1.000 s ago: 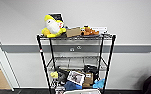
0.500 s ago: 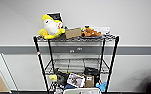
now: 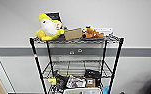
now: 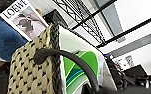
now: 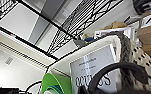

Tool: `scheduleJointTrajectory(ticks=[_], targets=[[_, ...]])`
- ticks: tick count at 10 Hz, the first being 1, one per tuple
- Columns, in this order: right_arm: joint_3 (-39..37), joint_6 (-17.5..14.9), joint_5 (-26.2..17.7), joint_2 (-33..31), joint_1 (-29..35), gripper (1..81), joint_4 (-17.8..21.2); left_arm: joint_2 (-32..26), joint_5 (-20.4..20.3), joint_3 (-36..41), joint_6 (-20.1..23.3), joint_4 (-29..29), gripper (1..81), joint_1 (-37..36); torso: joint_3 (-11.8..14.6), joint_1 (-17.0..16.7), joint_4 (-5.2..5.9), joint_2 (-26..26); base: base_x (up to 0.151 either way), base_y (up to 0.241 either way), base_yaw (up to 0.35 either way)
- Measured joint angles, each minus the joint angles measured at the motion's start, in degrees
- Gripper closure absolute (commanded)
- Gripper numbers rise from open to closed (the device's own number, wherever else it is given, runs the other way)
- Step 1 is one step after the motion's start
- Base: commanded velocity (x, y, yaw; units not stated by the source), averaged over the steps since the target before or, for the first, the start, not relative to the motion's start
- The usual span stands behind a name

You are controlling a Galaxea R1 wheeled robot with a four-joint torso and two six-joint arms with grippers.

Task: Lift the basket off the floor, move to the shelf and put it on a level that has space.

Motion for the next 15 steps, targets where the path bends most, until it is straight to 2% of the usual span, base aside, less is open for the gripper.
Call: scheduleJointTrajectory(ticks=[7,10,15], targets=[[6.9,0.2,-0.1,-3.9,3.0,81.1,0.3,-3.3,-0.3,5.8,0.0,0.0,81.1,-1.7,0.0,0.0,0.00,0.0,0.135,-0.045,0.000],[7.8,0.2,-0.2,-5.3,5.4,81.1,1.2,-3.4,-1.5,7.8,-0.1,-0.1,81.1,-3.3,0.0,0.1,0.00,0.1,0.000,0.000,0.000],[9.6,0.3,-1.3,-5.5,8.4,81.1,2.9,-5.8,-0.5,10.2,-1.0,-0.4,81.1,-6.9,0.0,0.0,0.00,0.0,0.000,0.000,0.000]])
